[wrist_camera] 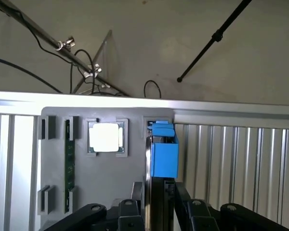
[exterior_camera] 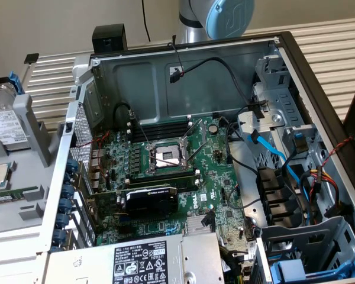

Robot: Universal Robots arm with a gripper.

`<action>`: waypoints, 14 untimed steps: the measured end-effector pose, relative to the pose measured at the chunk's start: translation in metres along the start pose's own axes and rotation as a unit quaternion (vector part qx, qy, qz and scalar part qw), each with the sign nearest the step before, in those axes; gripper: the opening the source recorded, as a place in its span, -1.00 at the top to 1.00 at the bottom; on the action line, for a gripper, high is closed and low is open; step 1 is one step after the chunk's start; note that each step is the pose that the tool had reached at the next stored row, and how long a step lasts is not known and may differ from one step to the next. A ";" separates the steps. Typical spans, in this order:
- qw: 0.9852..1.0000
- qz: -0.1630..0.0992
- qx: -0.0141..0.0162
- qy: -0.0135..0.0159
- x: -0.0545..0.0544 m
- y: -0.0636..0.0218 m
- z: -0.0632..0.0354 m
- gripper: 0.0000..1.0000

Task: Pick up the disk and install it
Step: 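Pick up the disk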

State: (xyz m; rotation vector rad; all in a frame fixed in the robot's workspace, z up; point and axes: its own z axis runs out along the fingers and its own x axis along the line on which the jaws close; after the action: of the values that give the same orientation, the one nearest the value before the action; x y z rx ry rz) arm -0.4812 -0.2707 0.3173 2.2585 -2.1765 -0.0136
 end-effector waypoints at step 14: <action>1.000 -0.004 0.018 -0.001 -0.004 -0.0008 0.0073 -0.14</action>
State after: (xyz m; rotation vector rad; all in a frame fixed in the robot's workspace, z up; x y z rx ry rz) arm -0.4806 -0.2670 0.3100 2.2858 -2.1868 0.0225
